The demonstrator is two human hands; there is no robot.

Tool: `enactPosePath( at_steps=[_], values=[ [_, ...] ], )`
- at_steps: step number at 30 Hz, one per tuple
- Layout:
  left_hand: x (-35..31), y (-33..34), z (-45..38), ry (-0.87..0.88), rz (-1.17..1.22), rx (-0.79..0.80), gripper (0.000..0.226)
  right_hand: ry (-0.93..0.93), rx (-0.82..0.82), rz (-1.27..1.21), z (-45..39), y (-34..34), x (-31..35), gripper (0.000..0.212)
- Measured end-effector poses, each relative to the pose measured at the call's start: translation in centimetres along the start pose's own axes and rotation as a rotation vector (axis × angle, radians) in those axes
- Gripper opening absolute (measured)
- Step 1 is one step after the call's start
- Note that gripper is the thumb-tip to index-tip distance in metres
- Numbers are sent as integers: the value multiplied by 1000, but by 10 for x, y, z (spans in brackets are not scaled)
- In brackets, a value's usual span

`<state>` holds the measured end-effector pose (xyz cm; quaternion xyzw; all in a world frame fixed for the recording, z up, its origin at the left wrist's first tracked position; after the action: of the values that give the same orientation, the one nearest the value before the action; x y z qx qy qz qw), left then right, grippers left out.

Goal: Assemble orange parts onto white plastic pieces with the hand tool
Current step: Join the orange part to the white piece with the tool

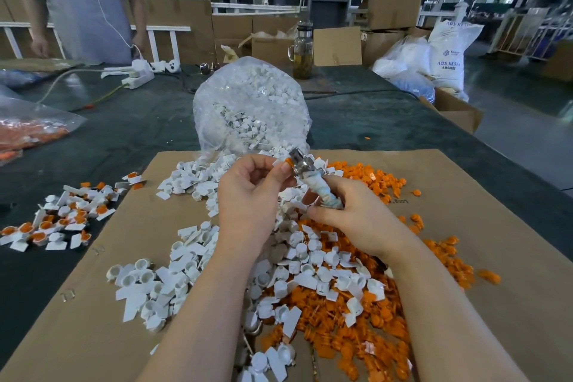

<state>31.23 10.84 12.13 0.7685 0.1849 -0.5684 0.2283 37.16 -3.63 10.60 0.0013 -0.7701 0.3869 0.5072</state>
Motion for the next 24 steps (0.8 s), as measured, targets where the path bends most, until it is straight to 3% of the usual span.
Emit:
enactPosePath(
  at_steps=[10, 15, 24],
  values=[
    [-5, 2, 0, 24, 36, 31, 11, -35, 2, 58, 1, 3, 5, 2],
    [-2, 1, -1, 15, 48, 34, 13, -43, -17, 57, -1, 3, 3, 13],
    [8, 0, -4, -66, 84, 30, 11, -38, -63, 160, -3, 3, 0, 12]
  ],
)
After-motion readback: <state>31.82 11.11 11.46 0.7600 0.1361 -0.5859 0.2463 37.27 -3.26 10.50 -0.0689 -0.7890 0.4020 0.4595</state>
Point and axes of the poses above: each hand's wrist, its own z-axis away from the middle knuckle, its own y-axis out of the palm, x = y × z, the point moved 10 cm from there along -z, towards the middle knuckle, and after that the axes turned 1 degree about -z, right-handed, at the moved point
